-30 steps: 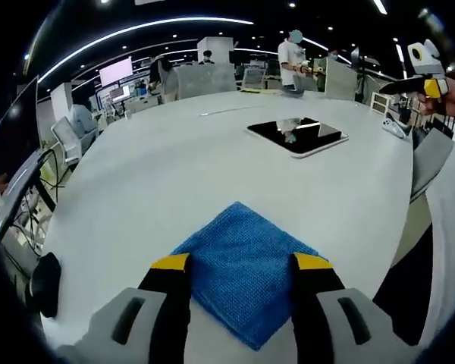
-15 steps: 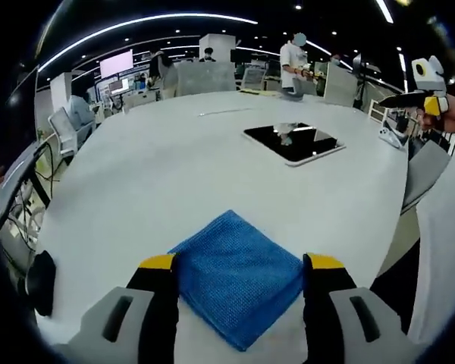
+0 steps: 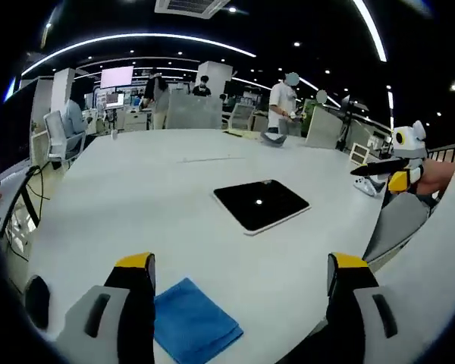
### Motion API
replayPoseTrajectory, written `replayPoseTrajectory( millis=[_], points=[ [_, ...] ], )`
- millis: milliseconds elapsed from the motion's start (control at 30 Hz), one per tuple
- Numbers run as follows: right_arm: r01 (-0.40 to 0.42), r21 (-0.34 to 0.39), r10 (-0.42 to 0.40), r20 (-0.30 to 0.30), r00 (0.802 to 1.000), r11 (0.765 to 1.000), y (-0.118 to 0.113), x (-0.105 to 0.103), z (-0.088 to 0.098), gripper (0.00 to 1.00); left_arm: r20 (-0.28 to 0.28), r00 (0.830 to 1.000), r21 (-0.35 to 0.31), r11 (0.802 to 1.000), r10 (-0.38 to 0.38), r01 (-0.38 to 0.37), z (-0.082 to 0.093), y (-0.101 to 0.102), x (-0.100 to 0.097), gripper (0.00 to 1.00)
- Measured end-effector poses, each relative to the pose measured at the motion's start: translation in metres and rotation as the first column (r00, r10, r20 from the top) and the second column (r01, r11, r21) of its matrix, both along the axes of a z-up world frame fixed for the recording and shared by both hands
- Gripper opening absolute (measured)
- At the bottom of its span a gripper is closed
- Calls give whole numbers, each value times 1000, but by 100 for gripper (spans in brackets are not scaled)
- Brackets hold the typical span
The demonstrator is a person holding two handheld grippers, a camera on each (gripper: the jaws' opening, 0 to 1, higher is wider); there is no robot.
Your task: Wipe the mirror surface with the cleaning cloth until all visible marks leave the cleaned area.
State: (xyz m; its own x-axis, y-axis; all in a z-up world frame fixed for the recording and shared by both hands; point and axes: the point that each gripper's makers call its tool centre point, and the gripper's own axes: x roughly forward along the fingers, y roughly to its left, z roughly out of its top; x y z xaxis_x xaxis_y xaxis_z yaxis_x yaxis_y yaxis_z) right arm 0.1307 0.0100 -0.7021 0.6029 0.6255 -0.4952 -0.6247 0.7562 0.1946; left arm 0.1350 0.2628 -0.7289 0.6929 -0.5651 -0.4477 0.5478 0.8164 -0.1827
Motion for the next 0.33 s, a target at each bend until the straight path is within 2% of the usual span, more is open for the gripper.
replayPoseTrajectory(
  millis=[100, 233, 333],
  points=[
    [14, 10, -14, 0, 1000, 1000, -7, 1, 2, 100, -31, 998, -4, 999, -53, 53, 11, -17, -3, 99],
    [24, 31, -24, -9, 1000, 999, -14, 0, 7, 100, -16, 998, -19, 998, -65, 64, 25, -30, -3, 99],
    [31, 38, -31, -14, 999, 999, -19, -1, 9, 100, -25, 995, -41, 995, -93, 92, 29, -43, -7, 99]
  ],
)
